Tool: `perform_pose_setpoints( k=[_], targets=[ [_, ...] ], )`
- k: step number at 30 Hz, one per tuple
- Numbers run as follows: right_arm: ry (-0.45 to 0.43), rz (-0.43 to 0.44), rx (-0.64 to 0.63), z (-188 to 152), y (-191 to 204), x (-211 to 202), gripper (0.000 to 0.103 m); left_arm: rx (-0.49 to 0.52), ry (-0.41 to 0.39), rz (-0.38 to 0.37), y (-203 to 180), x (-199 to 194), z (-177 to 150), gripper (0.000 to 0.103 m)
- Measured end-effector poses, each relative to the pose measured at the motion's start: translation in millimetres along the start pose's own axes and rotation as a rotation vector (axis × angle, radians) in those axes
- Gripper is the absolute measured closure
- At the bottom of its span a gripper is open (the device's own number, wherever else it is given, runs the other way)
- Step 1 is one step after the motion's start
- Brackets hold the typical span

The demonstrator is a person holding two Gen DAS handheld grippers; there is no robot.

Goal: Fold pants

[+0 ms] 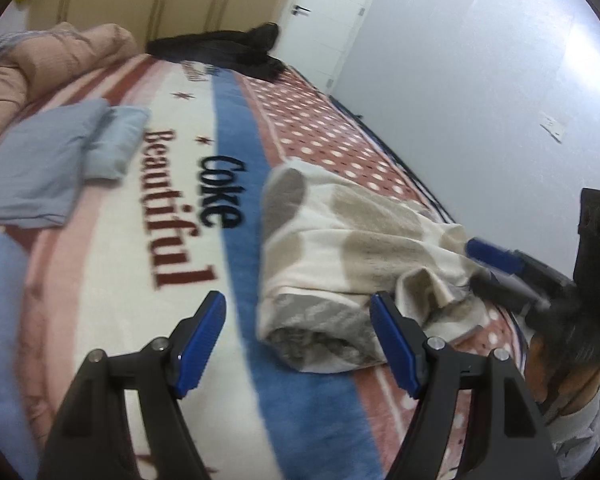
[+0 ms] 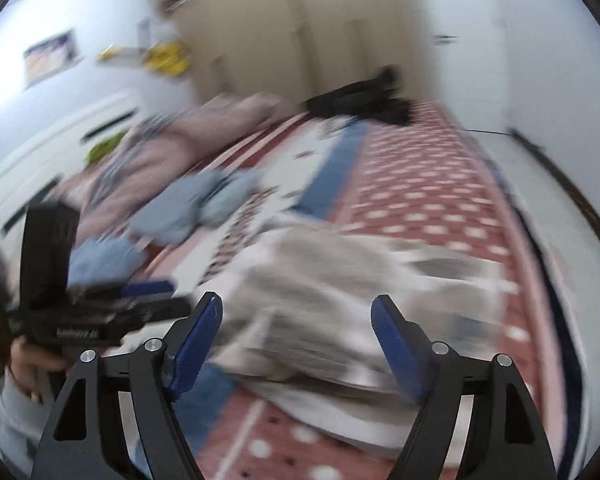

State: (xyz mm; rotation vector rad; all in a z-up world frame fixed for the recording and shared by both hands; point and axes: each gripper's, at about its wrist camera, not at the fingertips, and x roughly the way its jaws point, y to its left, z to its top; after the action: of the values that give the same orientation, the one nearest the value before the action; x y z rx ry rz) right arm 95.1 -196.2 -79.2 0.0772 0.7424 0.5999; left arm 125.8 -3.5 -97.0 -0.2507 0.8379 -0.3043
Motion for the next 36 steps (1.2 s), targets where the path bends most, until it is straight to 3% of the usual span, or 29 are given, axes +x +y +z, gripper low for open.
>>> perform_pose_setpoints(
  k=[2,3,4,5,7,9,18,22,24,25,26,28,30,34,36],
  targets=[
    [0.053,-0.006,-0.078,-4.1,16.3,25.0,0.026,-0.007,-0.006,0.014,5.8,-6.3,-2.1,0.032],
    [0.069,-0.049,-0.120,-8.6,22.3,36.8,0.029,-0.013,-0.008,0.012,7.9,-8.7,-3.2,0.032],
    [0.076,-0.096,-0.160,-13.3,23.6,43.1,0.062,-0.021,-0.010,0.009,9.8,-11.3,-4.2,0.032],
    [0.086,-0.145,-0.199,-18.4,24.8,48.4,0.103,-0.027,-0.013,0.009,11.4,-13.6,-5.4,0.032],
    [0.140,-0.174,-0.173,-26.4,14.3,50.5,0.101,-0.024,-0.015,0.009,10.4,-16.5,-6.7,0.032],
    [0.132,-0.139,-0.112,-33.9,-0.6,35.0,0.102,-0.021,-0.019,-0.001,7.1,-16.1,-7.0,0.032],
    [0.096,-0.330,-0.052,-66.4,-70.7,-48.1,0.102,-0.018,-0.001,-0.042,-17.1,-1.0,-7.7,0.032],
    [0.156,-0.241,0.025,-91.8,-89.9,-52.2,0.099,-0.006,0.008,-0.035,-22.3,2.2,-8.9,0.032],
    [0.132,-0.217,0.069,-93.4,-92.1,-52.6,0.098,-0.015,0.011,-0.034,-21.5,2.8,-8.6,0.032],
    [0.103,-0.185,0.110,-90.0,-94.0,-54.8,0.089,-0.018,0.010,-0.036,-21.1,2.3,-8.2,0.032],
    [0.078,-0.153,0.149,-87.1,-94.9,-56.2,0.070,-0.016,0.008,-0.035,-21.1,1.4,-8.3,0.032],
    [0.008,-0.055,0.248,-77.4,-99.2,-58.8,0.060,-0.011,0.002,-0.027,-20.7,-1.4,-7.7,0.032],
    [0.011,0.011,0.310,-70.5,-98.2,-46.9,0.060,-0.010,-0.005,-0.022,-19.2,-4.4,-6.6,0.032],
    [0.058,0.038,0.330,-74.8,-79.8,-22.3,0.060,-0.016,-0.015,-0.025,-15.4,-10.4,-5.7,0.032],
    [0.092,0.010,0.329,-81.6,-68.0,-13.1,0.060,-0.012,-0.013,-0.023,-15.3,-10.8,-5.9,0.032]
  ],
)
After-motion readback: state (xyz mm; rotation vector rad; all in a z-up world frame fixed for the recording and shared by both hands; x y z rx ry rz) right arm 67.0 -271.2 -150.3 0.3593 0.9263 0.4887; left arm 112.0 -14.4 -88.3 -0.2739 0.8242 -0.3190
